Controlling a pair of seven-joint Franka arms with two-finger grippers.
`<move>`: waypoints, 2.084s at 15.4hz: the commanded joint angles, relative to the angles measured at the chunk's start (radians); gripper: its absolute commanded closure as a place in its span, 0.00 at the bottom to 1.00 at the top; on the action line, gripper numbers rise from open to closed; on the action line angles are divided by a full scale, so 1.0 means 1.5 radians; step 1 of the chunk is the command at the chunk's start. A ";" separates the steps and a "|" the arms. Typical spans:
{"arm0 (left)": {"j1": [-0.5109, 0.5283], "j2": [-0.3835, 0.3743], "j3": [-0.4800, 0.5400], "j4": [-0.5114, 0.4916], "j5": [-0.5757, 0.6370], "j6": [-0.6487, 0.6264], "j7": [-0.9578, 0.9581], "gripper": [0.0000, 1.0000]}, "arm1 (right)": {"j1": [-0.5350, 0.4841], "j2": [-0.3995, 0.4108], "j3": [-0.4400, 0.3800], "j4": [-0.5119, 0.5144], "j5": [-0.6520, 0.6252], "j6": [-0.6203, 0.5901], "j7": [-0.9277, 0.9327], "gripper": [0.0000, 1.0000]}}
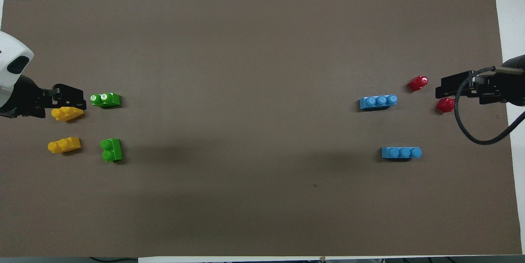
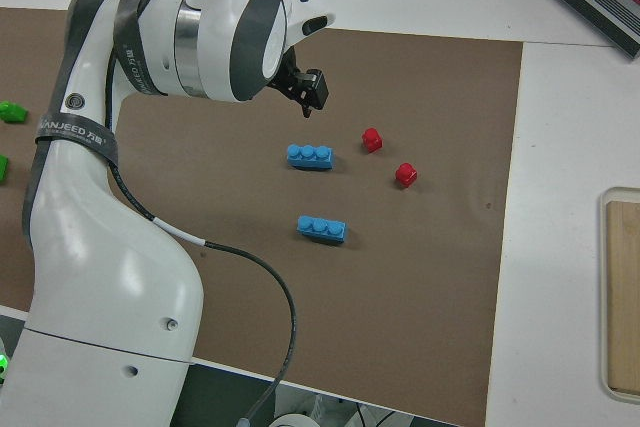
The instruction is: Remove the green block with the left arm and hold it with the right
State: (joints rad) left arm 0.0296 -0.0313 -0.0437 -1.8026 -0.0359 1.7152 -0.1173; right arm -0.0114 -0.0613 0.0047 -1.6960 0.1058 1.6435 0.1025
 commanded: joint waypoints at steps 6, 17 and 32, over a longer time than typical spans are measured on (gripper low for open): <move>-0.033 0.043 0.014 0.117 -0.015 -0.121 0.001 0.00 | -0.010 -0.010 0.004 -0.007 -0.077 -0.032 -0.049 0.00; -0.033 0.029 0.000 0.135 0.007 -0.118 0.010 0.00 | -0.011 -0.013 0.003 -0.013 -0.083 -0.033 -0.050 0.00; -0.030 0.026 0.004 0.126 0.016 -0.110 0.028 0.00 | -0.011 -0.013 0.003 -0.014 -0.109 -0.033 -0.069 0.00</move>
State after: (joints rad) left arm -0.0081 0.0115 -0.0455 -1.6168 -0.0252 1.5563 -0.0920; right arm -0.0183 -0.0614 0.0032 -1.6987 -0.0386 1.6066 0.0284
